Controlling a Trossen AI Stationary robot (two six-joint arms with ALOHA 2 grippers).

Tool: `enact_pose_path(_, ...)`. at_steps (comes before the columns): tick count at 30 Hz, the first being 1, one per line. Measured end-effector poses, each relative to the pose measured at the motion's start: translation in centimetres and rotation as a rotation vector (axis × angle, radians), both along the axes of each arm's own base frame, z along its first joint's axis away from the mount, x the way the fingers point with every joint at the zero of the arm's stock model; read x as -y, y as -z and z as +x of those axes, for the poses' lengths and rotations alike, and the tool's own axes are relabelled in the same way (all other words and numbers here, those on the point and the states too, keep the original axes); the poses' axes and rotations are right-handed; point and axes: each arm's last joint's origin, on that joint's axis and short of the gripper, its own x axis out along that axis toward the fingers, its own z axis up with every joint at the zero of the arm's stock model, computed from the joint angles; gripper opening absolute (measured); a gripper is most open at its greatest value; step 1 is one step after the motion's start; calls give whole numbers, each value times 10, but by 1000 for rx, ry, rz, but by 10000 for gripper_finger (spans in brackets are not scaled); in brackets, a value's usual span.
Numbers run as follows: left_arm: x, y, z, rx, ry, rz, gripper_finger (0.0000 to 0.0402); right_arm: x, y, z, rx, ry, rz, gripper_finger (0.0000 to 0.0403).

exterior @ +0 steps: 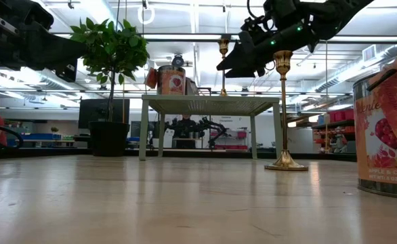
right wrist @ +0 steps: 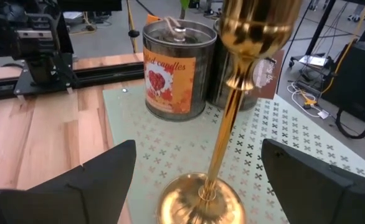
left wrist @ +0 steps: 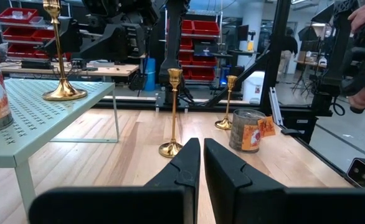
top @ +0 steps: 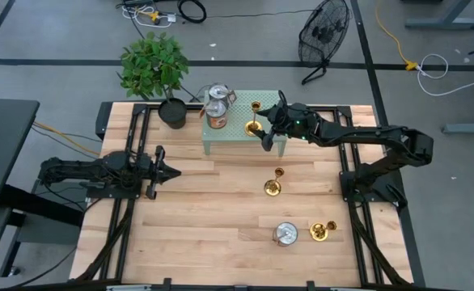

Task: Pick & Place candle stick holders
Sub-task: Put the top left gold candle holder on the shelf

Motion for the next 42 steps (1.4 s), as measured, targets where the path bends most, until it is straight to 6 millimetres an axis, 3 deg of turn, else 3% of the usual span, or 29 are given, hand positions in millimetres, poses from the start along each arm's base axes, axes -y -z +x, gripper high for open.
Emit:
enact_pose_path(33,0,0,0,0,0,0,30,-2,-1,-1,29,19,76,351)
enact_pose_path(42,0,0,0,0,0,0,30,-5,-19,-11,83,16,51,351)
